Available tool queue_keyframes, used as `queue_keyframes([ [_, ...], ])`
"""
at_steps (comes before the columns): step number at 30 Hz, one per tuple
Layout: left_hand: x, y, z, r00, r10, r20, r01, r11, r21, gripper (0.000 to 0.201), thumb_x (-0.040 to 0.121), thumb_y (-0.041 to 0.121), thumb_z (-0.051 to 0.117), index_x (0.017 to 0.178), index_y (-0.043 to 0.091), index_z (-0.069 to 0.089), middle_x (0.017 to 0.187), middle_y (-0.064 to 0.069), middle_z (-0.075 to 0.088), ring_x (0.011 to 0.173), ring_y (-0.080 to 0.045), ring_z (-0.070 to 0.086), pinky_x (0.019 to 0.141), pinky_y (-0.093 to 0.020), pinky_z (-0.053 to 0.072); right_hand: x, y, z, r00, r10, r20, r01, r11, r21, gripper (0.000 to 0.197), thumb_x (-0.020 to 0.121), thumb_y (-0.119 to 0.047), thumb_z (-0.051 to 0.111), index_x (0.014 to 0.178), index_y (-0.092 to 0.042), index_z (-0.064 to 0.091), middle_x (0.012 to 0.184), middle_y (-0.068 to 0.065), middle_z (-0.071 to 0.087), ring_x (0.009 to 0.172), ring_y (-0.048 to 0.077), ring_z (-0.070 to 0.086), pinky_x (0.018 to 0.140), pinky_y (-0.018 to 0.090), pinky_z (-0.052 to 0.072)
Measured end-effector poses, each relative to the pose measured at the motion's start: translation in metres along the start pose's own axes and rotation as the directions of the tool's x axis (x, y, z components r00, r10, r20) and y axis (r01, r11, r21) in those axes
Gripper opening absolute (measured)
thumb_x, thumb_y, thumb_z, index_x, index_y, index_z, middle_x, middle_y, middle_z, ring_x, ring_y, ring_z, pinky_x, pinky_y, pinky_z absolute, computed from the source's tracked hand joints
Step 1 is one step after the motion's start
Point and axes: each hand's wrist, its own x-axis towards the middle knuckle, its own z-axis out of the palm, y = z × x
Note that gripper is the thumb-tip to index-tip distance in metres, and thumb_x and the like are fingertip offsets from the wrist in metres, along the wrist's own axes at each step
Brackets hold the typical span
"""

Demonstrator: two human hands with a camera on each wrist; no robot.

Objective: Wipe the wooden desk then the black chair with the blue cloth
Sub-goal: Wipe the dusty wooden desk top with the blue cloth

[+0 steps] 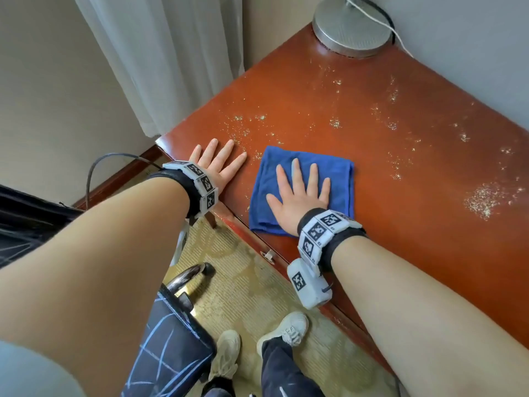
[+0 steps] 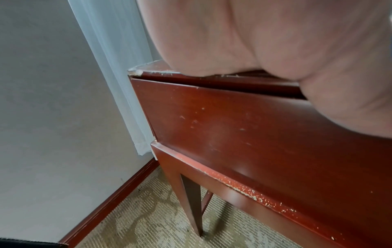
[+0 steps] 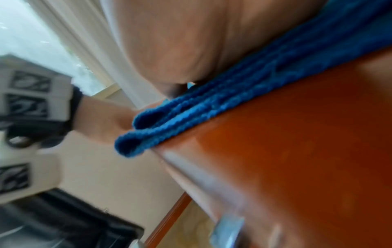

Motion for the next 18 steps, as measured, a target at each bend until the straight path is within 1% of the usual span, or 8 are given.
queue_keyframes([
  [3, -0.001, 0.001, -0.001, 1.000, -0.007, 0.008, 0.007, 1.000, -0.003, 0.133, 0.059, 0.076, 0.064, 0.146, 0.025, -0.023, 0.155, -0.006, -0.024, 0.142, -0.035, -0.016, 0.115, -0.050, -0.003, -0.020, -0.016, 0.013, 0.985, -0.172, 0.008, 0.173, 0.981, -0.085, 0.064, 0.096, -0.054, 0.018, 0.147, -0.032, -0.013, 0.155, -0.004, -0.023, 0.140, 0.029, -0.025, 0.110, 0.052, -0.016],
  [5, -0.003, 0.002, -0.004, 1.000, -0.007, 0.001, 0.007, 1.000, 0.000, 0.132, 0.059, 0.077, 0.063, 0.147, 0.025, -0.021, 0.155, -0.006, -0.022, 0.142, -0.035, -0.016, 0.115, -0.050, -0.003, -0.034, -0.010, 0.019, 0.960, -0.272, 0.065, 0.279, 0.948, -0.153, 0.063, 0.097, -0.052, 0.019, 0.147, -0.032, -0.014, 0.154, -0.004, -0.025, 0.140, 0.027, -0.027, 0.110, 0.049, -0.018],
  [7, -0.006, 0.001, -0.004, 1.000, 0.004, -0.011, -0.005, 1.000, -0.012, 0.132, 0.059, 0.079, 0.061, 0.147, 0.024, -0.021, 0.155, -0.007, -0.021, 0.142, -0.036, -0.015, 0.115, -0.050, -0.003, -0.042, 0.007, 0.019, 0.935, -0.326, 0.141, 0.349, 0.920, -0.181, 0.062, 0.098, -0.049, 0.021, 0.147, -0.034, -0.014, 0.153, -0.005, -0.026, 0.140, 0.024, -0.027, 0.110, 0.045, -0.019],
  [8, -0.007, 0.001, -0.005, 1.000, 0.010, -0.013, -0.010, 1.000, -0.018, 0.133, 0.058, 0.080, 0.060, 0.146, 0.024, -0.022, 0.155, -0.007, -0.022, 0.142, -0.036, -0.015, 0.115, -0.050, -0.003, -0.044, 0.018, 0.017, 0.932, -0.325, 0.162, 0.352, 0.918, -0.183, 0.061, 0.099, -0.048, 0.021, 0.147, -0.034, -0.013, 0.154, -0.005, -0.025, 0.140, 0.023, -0.026, 0.111, 0.044, -0.018],
  [10, -0.008, 0.002, -0.006, 1.000, 0.020, -0.007, -0.020, 1.000, -0.022, 0.136, 0.055, 0.083, 0.058, 0.145, 0.025, -0.025, 0.155, -0.007, -0.023, 0.142, -0.036, -0.016, 0.114, -0.051, -0.004, -0.042, 0.042, 0.010, 0.952, -0.250, 0.175, 0.280, 0.944, -0.173, 0.059, 0.099, -0.047, 0.021, 0.147, -0.033, -0.012, 0.154, -0.005, -0.024, 0.142, 0.022, -0.022, 0.112, 0.043, -0.015],
  [13, -0.007, 0.001, -0.006, 1.000, 0.024, 0.005, -0.024, 0.999, -0.022, 0.136, 0.053, 0.084, 0.056, 0.144, 0.025, -0.026, 0.154, -0.007, -0.025, 0.142, -0.036, -0.017, 0.114, -0.052, -0.005, -0.029, 0.066, -0.001, 0.990, -0.055, 0.130, 0.071, 0.990, -0.124, 0.058, 0.099, -0.048, 0.016, 0.147, -0.033, -0.014, 0.154, -0.005, -0.024, 0.142, 0.023, -0.022, 0.114, 0.044, -0.011],
  [16, -0.005, 0.001, -0.005, 1.000, 0.029, 0.000, -0.029, 1.000, -0.010, 0.136, 0.053, 0.084, 0.055, 0.144, 0.025, -0.027, 0.154, -0.008, -0.025, 0.142, -0.036, -0.016, 0.114, -0.052, -0.005, -0.016, 0.050, -0.003, 0.993, 0.074, 0.092, -0.072, 0.997, -0.026, 0.058, 0.099, -0.049, 0.013, 0.147, -0.033, -0.013, 0.154, -0.005, -0.024, 0.141, 0.027, -0.023, 0.114, 0.049, -0.010],
  [18, -0.005, 0.001, -0.004, 1.000, 0.028, -0.007, -0.028, 1.000, -0.014, 0.137, 0.051, 0.085, 0.054, 0.144, 0.025, -0.027, 0.154, -0.008, -0.024, 0.142, -0.037, -0.016, 0.114, -0.052, -0.005, -0.007, 0.027, -0.004, 0.991, 0.118, 0.068, -0.121, 0.992, 0.037, 0.058, 0.098, -0.050, 0.013, 0.147, -0.033, -0.013, 0.154, -0.004, -0.025, 0.140, 0.030, -0.024, 0.112, 0.052, -0.011],
])
